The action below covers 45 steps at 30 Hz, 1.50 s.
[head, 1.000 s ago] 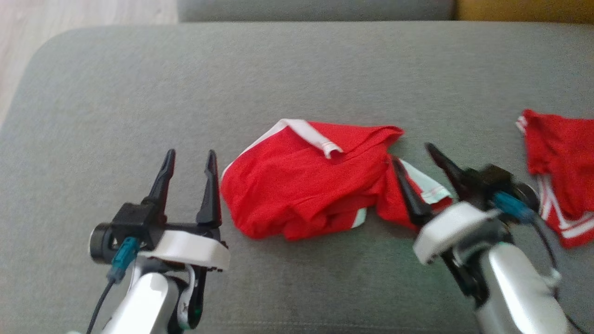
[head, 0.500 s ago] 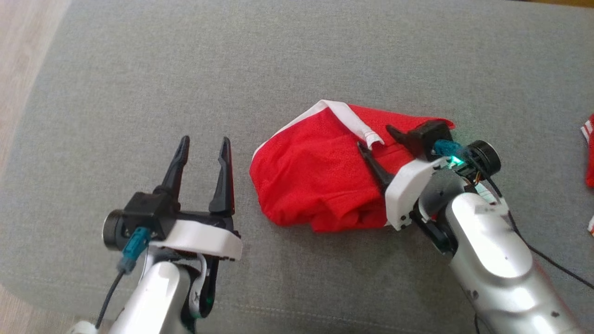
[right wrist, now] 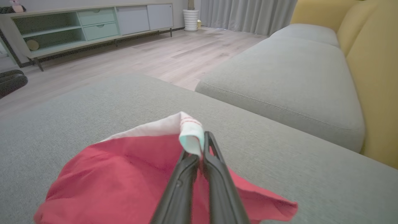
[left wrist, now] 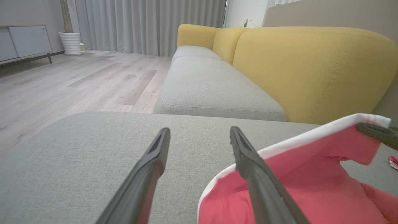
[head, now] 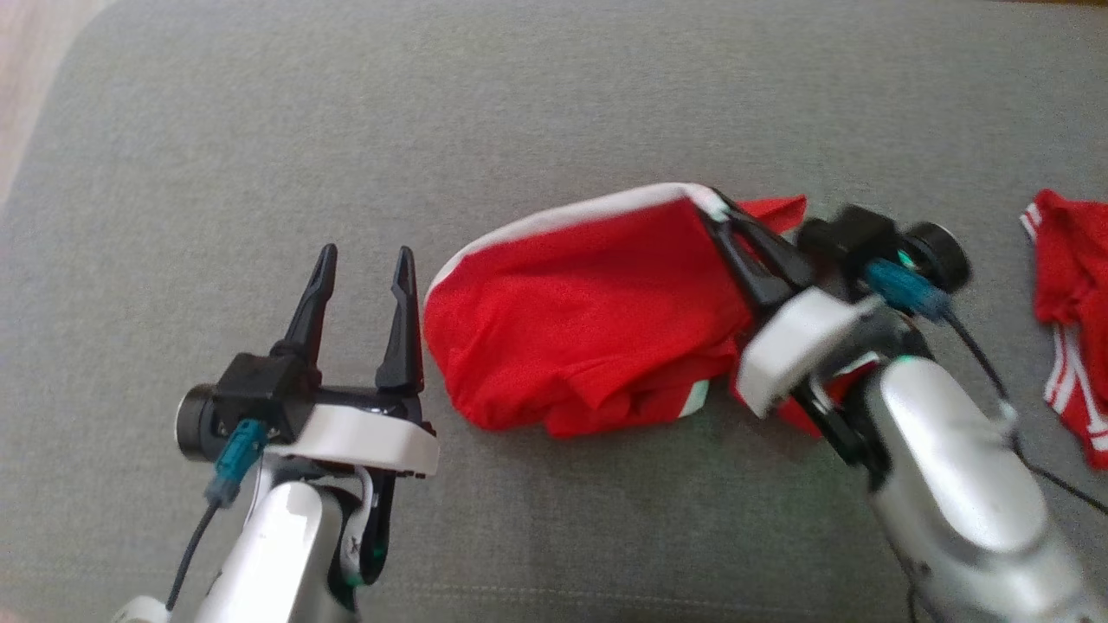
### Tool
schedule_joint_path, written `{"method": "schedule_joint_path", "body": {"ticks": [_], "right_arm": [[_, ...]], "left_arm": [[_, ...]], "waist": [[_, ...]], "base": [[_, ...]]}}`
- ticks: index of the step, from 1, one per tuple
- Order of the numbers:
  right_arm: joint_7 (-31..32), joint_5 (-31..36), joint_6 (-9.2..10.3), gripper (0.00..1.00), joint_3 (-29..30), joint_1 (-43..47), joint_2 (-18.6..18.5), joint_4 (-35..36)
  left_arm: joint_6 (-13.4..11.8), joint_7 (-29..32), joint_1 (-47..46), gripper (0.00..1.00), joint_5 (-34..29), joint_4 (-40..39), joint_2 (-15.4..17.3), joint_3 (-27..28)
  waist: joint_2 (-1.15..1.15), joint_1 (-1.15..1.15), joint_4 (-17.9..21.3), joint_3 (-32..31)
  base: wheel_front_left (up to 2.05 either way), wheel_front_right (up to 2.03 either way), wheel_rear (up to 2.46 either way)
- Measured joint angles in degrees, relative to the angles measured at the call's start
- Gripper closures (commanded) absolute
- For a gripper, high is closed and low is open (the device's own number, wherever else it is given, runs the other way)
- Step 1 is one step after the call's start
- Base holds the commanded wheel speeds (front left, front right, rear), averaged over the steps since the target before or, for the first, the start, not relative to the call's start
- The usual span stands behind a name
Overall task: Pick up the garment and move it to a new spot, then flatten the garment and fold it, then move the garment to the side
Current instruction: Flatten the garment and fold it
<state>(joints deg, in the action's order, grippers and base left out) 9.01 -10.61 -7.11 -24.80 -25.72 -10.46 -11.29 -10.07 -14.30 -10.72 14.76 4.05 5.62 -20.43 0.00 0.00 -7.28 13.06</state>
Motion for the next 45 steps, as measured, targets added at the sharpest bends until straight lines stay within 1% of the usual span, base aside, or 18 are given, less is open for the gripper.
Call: {"method": "schedule_joint_path", "body": {"ticks": [3, 6, 9, 11, 13, 16, 23, 24, 25, 26, 30, 33, 38, 41, 45], "right_arm": [[0.7, -0.1, 0.01, 1.0, 2.2, 5.0, -1.6, 5.8], [2.2, -0.5, 0.01, 1.0, 5.2, 10.5, -2.1, 10.8], [3.9, -0.7, 0.0, 1.0, 9.5, 15.7, -2.0, 13.9], [4.9, -1.1, 0.0, 1.0, 12.4, 18.7, -1.5, 14.6], [5.1, -1.8, 0.0, 1.0, 14.4, 21.2, -0.7, 14.3], [5.0, -2.8, 0.01, 1.0, 16.1, 23.1, 0.4, 12.0], [0.8, -4.4, 0.0, 1.0, 16.5, 22.8, 1.2, 2.5], [0.1, -4.6, 0.01, 0.84, 16.4, 22.8, 1.4, 1.4], [-0.6, -4.6, 0.01, 0.17, 16.4, 22.8, 1.5, 0.5], [-1.4, -4.9, 0.01, 0.0, 16.5, 22.8, 1.9, -0.1], [-3.4, -5.4, 0.0, 0.0, 16.9, 22.8, 2.8, -0.5], [-4.5, -5.6, 0.01, 0.0, 17.8, 23.0, 3.2, 1.2], [-5.0, -5.4, 0.01, 0.0, 18.8, 25.6, 3.5, 7.6], [-5.0, -5.0, 0.0, 0.0, 20.4, 27.7, 3.8, 11.5], [-5.1, -1.5, 0.01, 0.0, 23.2, 28.1, 4.5, 17.4]], "left_arm": [[0.1, 0.0, 0.1, 0.0, -0.2, 0.0, -0.1, 0.7], [1.0, 0.0, 0.3, 0.0, -0.6, 0.2, -0.1, 0.9], [1.1, 0.0, 0.9, 0.0, -0.8, 0.3, -0.1, 1.0], [1.1, 0.0, 1.5, 0.0, -1.1, 0.5, -0.1, 1.1], [1.3, 0.0, 1.7, 0.0, -1.1, 0.6, -0.1, 1.2], [1.7, 0.0, 2.0, 0.0, -1.1, 0.8, -0.1, 1.2], [2.1, 0.0, 2.0, 0.0, -1.1, 1.2, -0.1, 1.2], [2.1, 0.0, 2.0, 0.0, -1.1, 1.3, -0.1, 1.2], [2.1, 0.0, 2.0, 0.0, -1.1, 1.4, -0.1, 1.2], [2.1, 0.0, 2.0, 0.0, -1.1, 1.5, -0.1, 1.2], [2.1, 0.0, 2.3, 0.0, -1.1, 1.8, -0.1, 1.5], [2.0, 0.0, 3.1, 0.0, -1.1, 2.0, 0.1, 1.9], [1.5, 0.2, 5.4, 0.0, -1.1, 2.1, 0.9, 2.2], [1.5, 0.7, 6.1, 0.0, -1.1, 2.0, 1.5, 2.3], [1.0, 2.1, 7.4, 0.0, -1.0, 1.0, 2.2, 2.4]], "waist": [[0.0, 0.0, 1.2, -0.5], [0.0, 0.0, 2.3, -1.0], [0.0, 0.0, 3.1, -1.6], [0.0, 0.0, 3.6, -1.8], [0.0, 0.0, 4.0, -2.0], [0.0, 0.0, 4.5, -2.0], [0.0, 0.0, 4.9, -1.5], [0.0, 0.0, 5.0, -1.5], [0.0, 0.0, 5.0, -1.6], [0.0, 0.0, 5.0, -1.7], [0.0, 0.0, 5.3, -2.2], [0.0, 0.0, 5.7, -2.9], [0.0, 0.0, 6.7, -4.1], [0.0, 0.0, 7.2, -4.9], [0.0, 0.0, 7.8, -6.4]], "base": [[0.0, 0.0, 0.0], [0.0, 0.0, 0.0], [0.0, 0.0, 0.0], [0.0, 0.0, 0.0], [0.0, 0.0, 0.0], [0.0, 0.0, 0.0], [0.0, 0.0, 0.0], [0.0, 0.0, 0.0], [0.0, 0.0, 0.0], [0.0, 0.0, 0.0], [0.0, 0.0, 0.0], [0.0, 0.0, 0.0], [0.0, 0.0, 0.0], [0.0, 0.0, 0.0], [0.0, 0.0, 0.0]]}}
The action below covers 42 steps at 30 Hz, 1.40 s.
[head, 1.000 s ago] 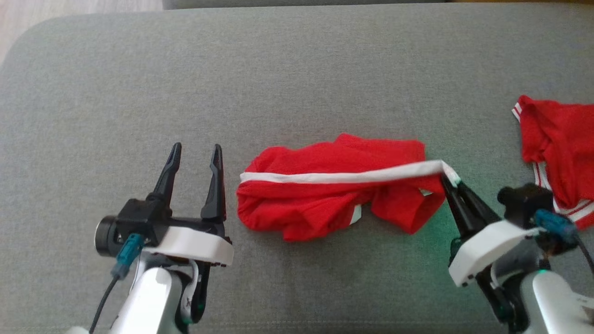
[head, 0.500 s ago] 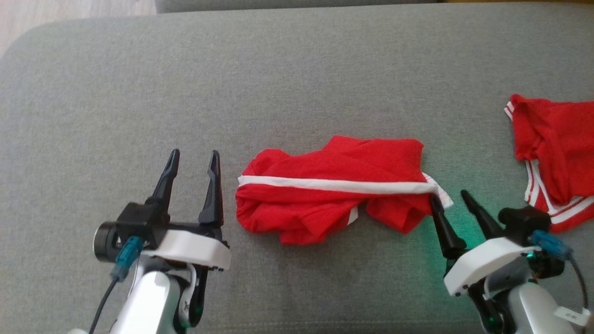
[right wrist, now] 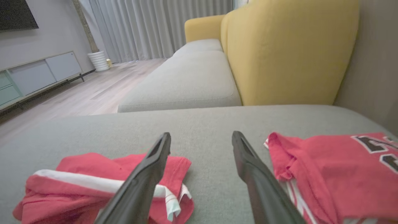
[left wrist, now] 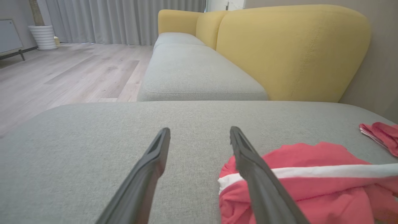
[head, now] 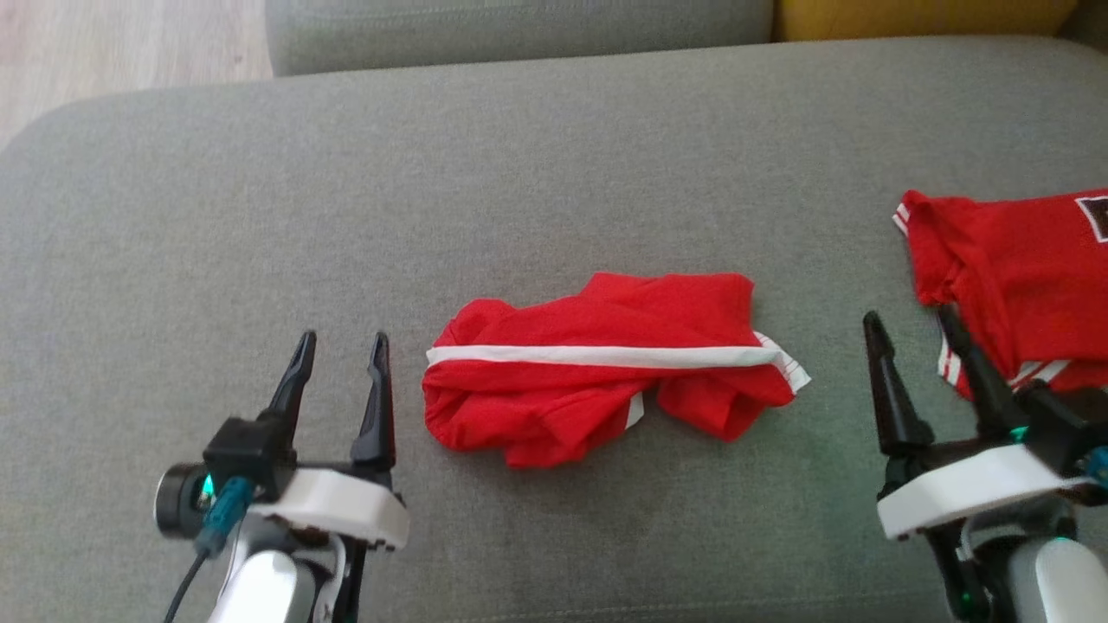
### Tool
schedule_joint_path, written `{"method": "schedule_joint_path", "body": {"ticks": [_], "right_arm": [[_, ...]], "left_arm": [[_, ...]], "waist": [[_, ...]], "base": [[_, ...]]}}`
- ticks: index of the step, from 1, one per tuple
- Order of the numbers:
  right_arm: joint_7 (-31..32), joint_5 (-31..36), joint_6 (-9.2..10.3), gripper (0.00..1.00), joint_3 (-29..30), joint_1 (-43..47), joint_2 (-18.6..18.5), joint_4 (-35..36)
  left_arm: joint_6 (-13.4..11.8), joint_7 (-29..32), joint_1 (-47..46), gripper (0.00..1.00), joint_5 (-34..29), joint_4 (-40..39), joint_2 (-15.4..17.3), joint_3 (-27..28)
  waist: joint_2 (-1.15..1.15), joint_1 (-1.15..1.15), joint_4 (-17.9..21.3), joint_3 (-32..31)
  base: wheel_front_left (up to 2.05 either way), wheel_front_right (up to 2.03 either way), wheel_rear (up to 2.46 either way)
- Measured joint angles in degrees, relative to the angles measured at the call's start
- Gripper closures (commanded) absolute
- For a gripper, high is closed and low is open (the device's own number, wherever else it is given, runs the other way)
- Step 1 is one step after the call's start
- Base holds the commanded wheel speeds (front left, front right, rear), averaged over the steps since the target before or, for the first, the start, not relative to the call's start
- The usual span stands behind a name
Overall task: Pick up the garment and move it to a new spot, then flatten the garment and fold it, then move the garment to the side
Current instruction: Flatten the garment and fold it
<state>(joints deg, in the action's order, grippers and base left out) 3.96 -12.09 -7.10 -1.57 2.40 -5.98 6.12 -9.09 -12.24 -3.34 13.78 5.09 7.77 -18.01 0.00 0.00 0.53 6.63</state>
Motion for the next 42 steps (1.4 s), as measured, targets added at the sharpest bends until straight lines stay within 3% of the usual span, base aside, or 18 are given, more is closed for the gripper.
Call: {"method": "schedule_joint_path", "body": {"ticks": [9, 27, 31, 36, 42], "right_arm": [[0.5, 3.3, 0.0, 0.0, -0.2, 2.4, 1.5, 4.1], [1.2, 3.6, 0.0, 0.0, -0.3, 3.4, 1.9, 4.5], [1.4, 3.5, 0.0, 0.0, -0.4, 3.3, 2.1, 4.4], [1.4, 3.0, 0.0, 0.0, -1.4, 2.6, 2.3, 3.7], [1.4, 2.8, 0.0, 0.0, -2.3, 1.4, 2.4, 2.4]], "left_arm": [[-0.5, 2.9, 3.4, 0.0, 0.0, -2.0, 1.4, -0.3], [-1.0, 4.7, 4.2, 0.0, 0.9, -3.6, 2.3, -1.4], [1.1, 6.9, 2.3, 0.0, 2.2, -1.8, 2.0, -2.5], [4.2, 10.9, -6.4, 0.0, 4.9, 4.3, 0.0, -3.7], [5.4, 14.8, -11.3, 0.0, 8.2, 12.4, -1.4, -3.6]], "waist": [[0.0, 0.0, 0.4, -2.6], [0.0, 0.0, 0.0, -2.7], [0.0, 0.0, -0.1, -1.6], [0.0, 0.0, 0.2, 0.2], [0.0, 0.0, 1.3, 1.2]], "base": [[0.0, 0.0, 0.0], [0.0, 0.0, 0.0], [0.0, 0.0, 0.0], [0.0, 0.0, 0.0], [0.0, 0.0, 0.0]]}}
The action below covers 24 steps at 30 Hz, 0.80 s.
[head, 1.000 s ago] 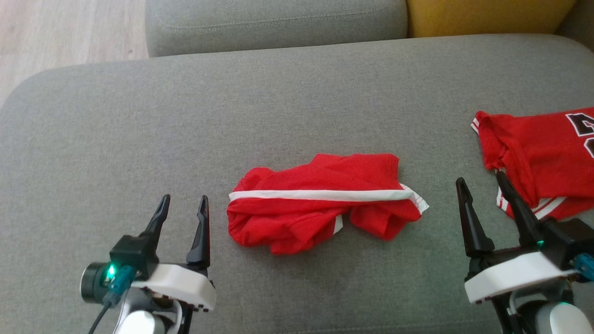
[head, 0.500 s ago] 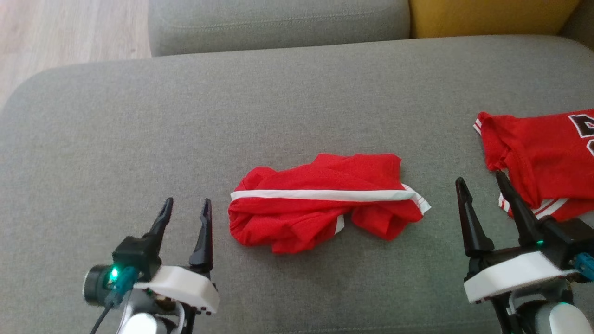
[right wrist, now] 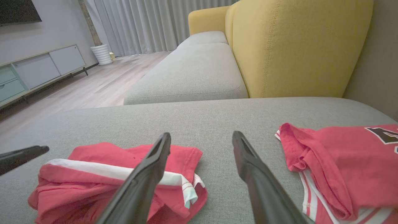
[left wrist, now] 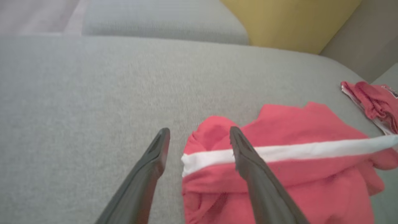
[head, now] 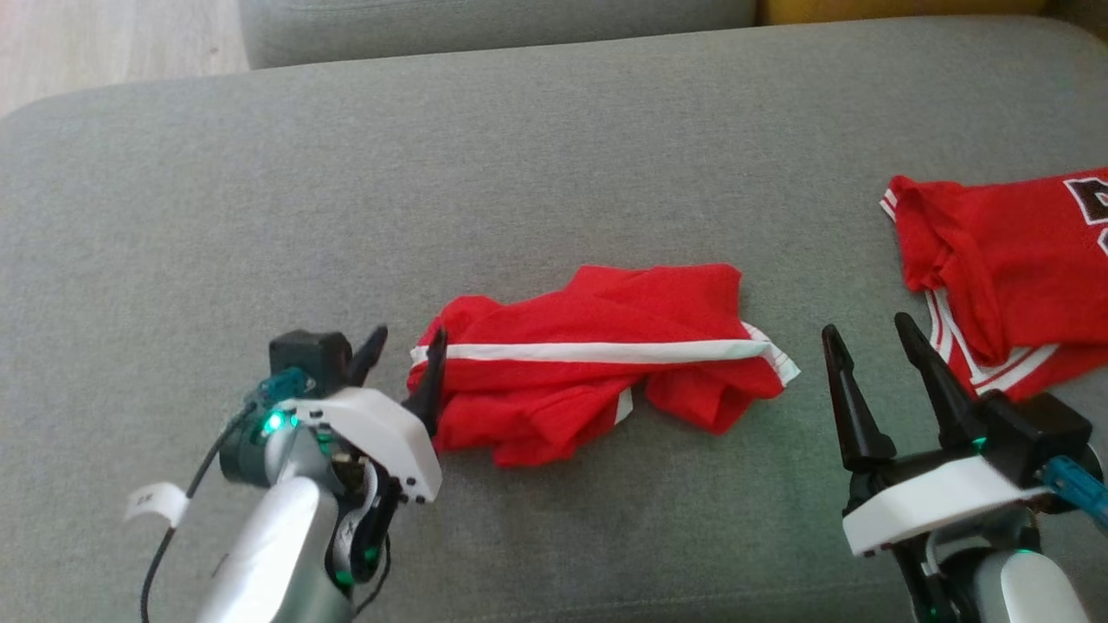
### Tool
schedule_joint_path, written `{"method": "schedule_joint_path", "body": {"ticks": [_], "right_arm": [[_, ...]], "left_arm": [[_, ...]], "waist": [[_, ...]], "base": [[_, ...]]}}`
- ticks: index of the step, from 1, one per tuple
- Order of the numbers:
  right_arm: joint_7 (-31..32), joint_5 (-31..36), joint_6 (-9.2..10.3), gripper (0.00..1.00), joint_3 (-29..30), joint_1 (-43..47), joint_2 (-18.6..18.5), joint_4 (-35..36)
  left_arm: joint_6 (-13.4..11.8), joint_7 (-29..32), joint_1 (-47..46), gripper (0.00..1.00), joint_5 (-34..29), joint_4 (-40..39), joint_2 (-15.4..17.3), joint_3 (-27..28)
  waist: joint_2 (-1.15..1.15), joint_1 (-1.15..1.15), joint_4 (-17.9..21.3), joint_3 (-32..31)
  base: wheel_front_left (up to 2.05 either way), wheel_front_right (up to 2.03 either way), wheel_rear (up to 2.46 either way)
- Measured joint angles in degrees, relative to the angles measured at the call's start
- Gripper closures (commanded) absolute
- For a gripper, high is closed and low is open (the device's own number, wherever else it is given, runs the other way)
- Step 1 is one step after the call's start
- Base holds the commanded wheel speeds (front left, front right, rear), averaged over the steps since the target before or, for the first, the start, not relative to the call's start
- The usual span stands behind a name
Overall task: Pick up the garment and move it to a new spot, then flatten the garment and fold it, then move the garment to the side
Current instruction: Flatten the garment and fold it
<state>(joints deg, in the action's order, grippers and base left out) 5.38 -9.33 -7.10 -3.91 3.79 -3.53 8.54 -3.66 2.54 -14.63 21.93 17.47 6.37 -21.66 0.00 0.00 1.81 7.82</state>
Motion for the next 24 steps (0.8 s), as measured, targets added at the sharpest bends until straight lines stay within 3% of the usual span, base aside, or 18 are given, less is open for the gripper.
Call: {"method": "schedule_joint_path", "body": {"ticks": [8, 9, 10, 12, 13, 20, 24], "right_arm": [[0.0, -0.7, 0.0, 0.0, 0.3, 0.0, 0.1, -1.0], [0.0, -0.8, 0.0, 0.0, 0.3, 0.0, 0.1, -1.0], [0.0, -0.8, 0.0, 0.0, 0.3, 0.0, 0.1, -1.0], [0.0, -0.8, 0.0, 0.0, 0.3, 0.0, 0.1, -1.0], [0.0, -0.8, 0.0, 0.0, 0.3, 0.0, 0.1, -1.0], [0.9, -0.7, -0.01, 0.0, 0.5, 0.0, 0.0, -2.5], [2.7, -0.9, 0.0, 0.0, -3.4, 0.4, -1.0, -5.4]], "left_arm": [[1.7, 3.6, 0.0, 0.0, 4.0, 6.2, -1.0, 0.2], [1.7, 4.0, 0.0, 0.12, 4.5, 6.6, -1.0, 0.2], [1.8, 4.0, 0.0, 0.47, 4.9, 7.0, -1.0, 0.2], [2.4, 3.9, -0.1, 0.87, 4.9, 7.3, -1.0, 0.1], [2.4, 3.6, -0.2, 1.0, 4.8, 7.6, -1.0, 0.1], [2.4, 0.3, -1.3, 1.0, 3.6, 8.2, -0.9, -0.1], [2.3, 0.1, -1.3, 1.0, 3.6, 7.8, -0.9, -0.4]], "waist": [[0.0, 0.0, 0.7, 0.2], [0.0, 0.0, 0.7, 0.2], [0.0, 0.0, 0.7, 0.2], [0.0, 0.0, 0.7, 0.3], [0.0, 0.0, 0.8, 0.3], [0.0, 0.0, 0.8, 0.0], [0.0, 0.0, 0.5, -0.1]], "base": [[0.0, 0.0, 0.0], [0.0, 0.0, 0.0], [0.0, 0.0, 0.0], [0.0, 0.0, 0.0], [0.0, 0.0, 0.0], [0.0, 0.0, 0.0], [0.0, 0.0, 0.0]]}}
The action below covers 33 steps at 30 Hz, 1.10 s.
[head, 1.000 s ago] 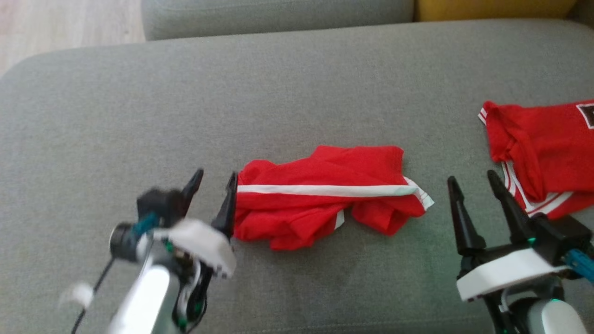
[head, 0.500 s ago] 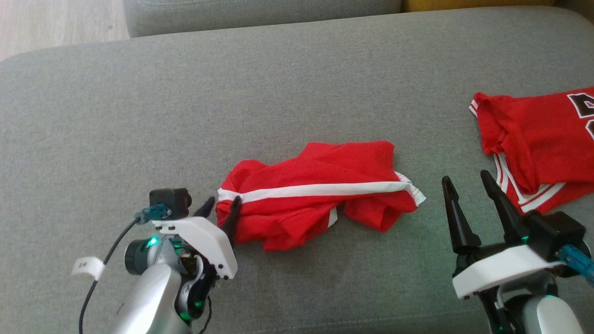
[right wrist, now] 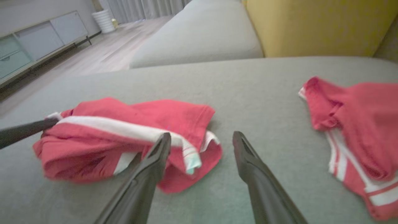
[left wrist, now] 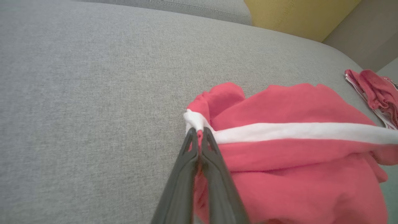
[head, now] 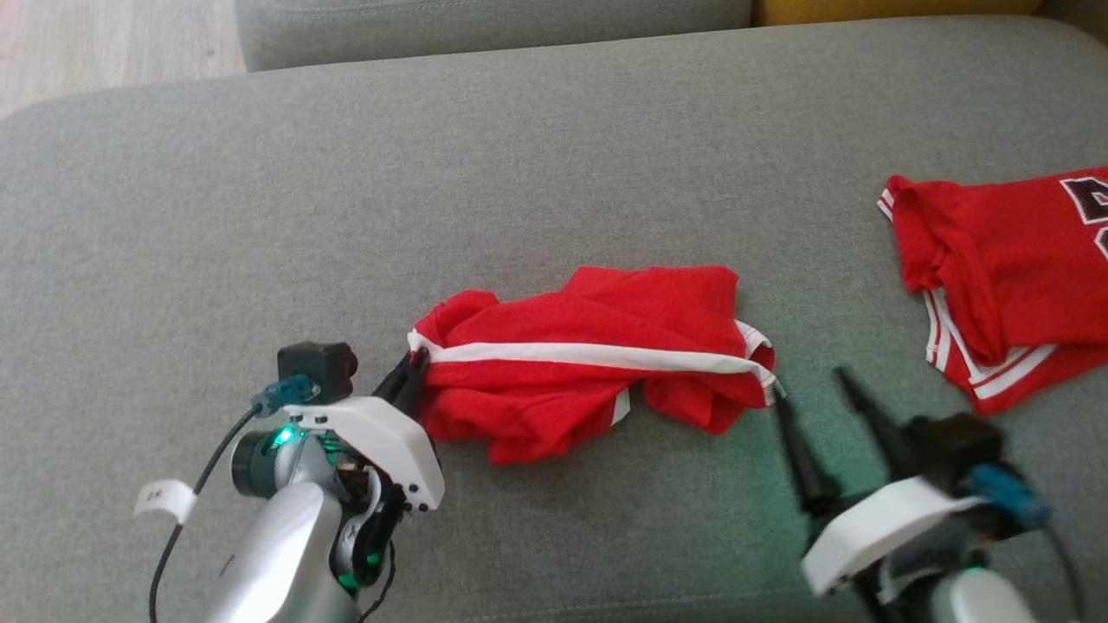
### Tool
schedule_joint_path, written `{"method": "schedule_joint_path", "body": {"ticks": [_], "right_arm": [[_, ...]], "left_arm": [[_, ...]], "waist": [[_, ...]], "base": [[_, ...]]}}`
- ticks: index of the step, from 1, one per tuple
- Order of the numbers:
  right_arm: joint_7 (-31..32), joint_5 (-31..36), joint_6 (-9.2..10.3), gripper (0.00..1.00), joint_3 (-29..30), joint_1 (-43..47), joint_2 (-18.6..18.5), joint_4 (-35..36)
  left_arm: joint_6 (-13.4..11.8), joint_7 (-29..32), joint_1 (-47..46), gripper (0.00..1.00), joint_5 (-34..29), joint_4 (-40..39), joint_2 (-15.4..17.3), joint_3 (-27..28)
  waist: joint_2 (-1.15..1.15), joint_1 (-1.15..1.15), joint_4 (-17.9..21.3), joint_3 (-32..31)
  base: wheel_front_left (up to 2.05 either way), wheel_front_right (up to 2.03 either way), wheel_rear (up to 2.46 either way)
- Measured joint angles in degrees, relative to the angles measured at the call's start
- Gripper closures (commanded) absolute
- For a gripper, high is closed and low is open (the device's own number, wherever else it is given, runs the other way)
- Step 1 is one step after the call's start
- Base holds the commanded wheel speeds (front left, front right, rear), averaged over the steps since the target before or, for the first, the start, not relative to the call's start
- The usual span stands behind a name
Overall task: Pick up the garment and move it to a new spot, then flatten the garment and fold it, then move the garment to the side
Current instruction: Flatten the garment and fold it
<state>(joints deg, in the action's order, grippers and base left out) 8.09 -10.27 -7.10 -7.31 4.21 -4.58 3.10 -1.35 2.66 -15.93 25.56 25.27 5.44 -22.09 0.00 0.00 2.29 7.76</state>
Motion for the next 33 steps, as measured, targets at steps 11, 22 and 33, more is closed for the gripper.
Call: {"method": "schedule_joint_path", "body": {"ticks": [11, 22, 33], "right_arm": [[-1.2, -0.2, 0.0, 0.0, -4.0, -4.1, -0.9, -12.2], [-5.5, -1.9, 0.0, 1.0, -3.5, -10.5, -1.9, -15.2], [-6.5, 0.3, -0.01, 1.0, 0.0, -17.1, -6.3, 2.3]], "left_arm": [[-0.2, -1.0, 0.0, 1.0, 0.0, -1.3, 0.0, -1.0], [-0.2, -3.3, -0.2, 1.0, 0.0, -5.6, 0.5, -1.1], [-1.1, -4.3, -4.3, 1.0, -2.3, -17.7, 3.5, -0.9]], "waist": [[0.0, 0.0, -0.9, 0.8], [0.0, 0.0, -2.6, 0.6], [0.0, 0.0, -2.1, -1.9]], "base": [[0.0, 0.0, 0.0], [0.0, 0.0, 0.0], [0.0, 0.0, 0.0]]}}
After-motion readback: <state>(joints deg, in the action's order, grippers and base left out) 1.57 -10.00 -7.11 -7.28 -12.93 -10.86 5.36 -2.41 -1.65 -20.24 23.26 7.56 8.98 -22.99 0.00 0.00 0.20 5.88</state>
